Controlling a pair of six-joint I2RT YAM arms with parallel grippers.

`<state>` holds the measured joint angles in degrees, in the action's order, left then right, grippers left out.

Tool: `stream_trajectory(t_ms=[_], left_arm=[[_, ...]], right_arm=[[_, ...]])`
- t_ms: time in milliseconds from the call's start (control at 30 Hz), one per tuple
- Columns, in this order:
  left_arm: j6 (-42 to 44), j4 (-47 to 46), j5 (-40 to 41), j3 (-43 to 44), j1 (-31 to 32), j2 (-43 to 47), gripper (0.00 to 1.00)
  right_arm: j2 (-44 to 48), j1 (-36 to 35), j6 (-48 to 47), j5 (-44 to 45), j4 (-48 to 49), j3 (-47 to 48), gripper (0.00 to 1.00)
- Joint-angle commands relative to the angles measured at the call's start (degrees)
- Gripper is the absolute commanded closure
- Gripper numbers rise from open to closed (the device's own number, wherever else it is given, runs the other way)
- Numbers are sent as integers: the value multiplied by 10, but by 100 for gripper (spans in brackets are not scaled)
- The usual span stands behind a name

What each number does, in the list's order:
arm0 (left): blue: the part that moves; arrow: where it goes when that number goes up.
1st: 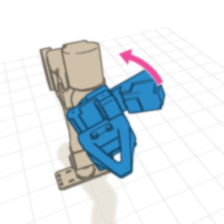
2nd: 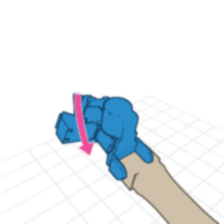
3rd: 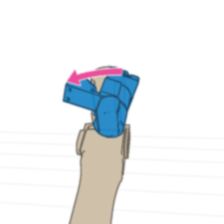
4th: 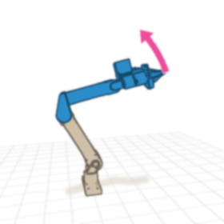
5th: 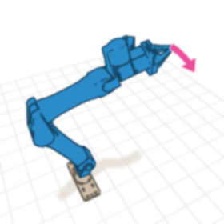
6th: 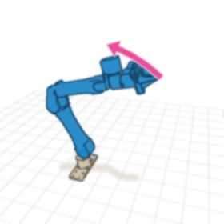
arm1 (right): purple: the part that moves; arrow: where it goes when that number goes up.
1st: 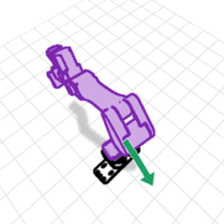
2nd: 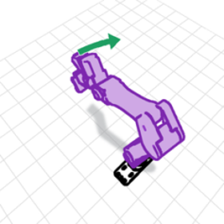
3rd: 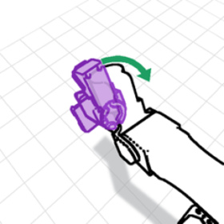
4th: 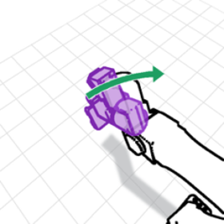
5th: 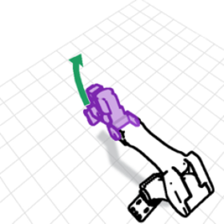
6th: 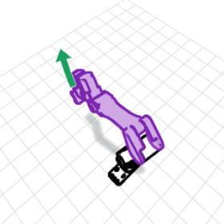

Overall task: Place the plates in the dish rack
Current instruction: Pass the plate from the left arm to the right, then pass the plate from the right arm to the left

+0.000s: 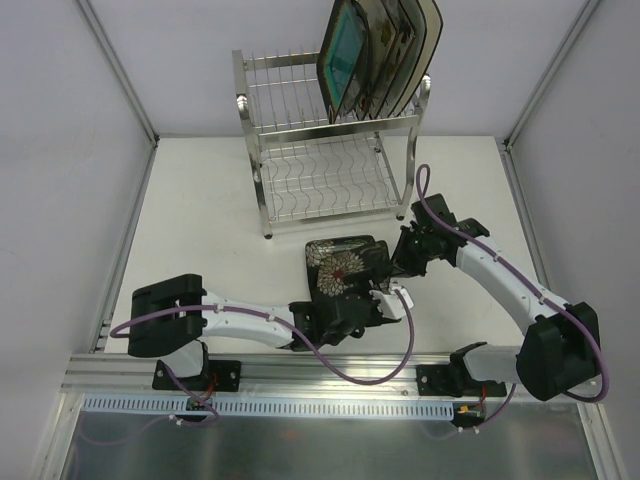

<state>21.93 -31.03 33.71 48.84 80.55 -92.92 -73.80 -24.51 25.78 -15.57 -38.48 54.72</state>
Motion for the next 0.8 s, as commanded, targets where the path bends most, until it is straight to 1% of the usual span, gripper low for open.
stream_trajectory(t_ms=[0, 33, 133, 300, 400, 700, 767], left_arm=[[-2, -31, -7, -20, 0, 41, 23], [-1, -32, -12, -25, 2, 44, 15], [9, -27, -35, -48, 4, 61, 8], [21, -18, -63, -67, 7, 78, 8], [31, -15, -66, -62, 7, 72, 11], [65, -13, -74, -35, 7, 37, 32], [81, -14, -77, -27, 7, 28, 34]], right_arm=[[7, -1, -4, -26, -3, 53, 99], [6, 0, -6, -26, -6, 56, 99], [7, -1, -6, -24, -14, 63, 99], [7, -1, -6, -19, -23, 75, 99], [6, -1, -6, -17, -25, 79, 99], [7, -4, -5, -15, -29, 86, 99], [8, -5, -5, -14, -30, 86, 99]])
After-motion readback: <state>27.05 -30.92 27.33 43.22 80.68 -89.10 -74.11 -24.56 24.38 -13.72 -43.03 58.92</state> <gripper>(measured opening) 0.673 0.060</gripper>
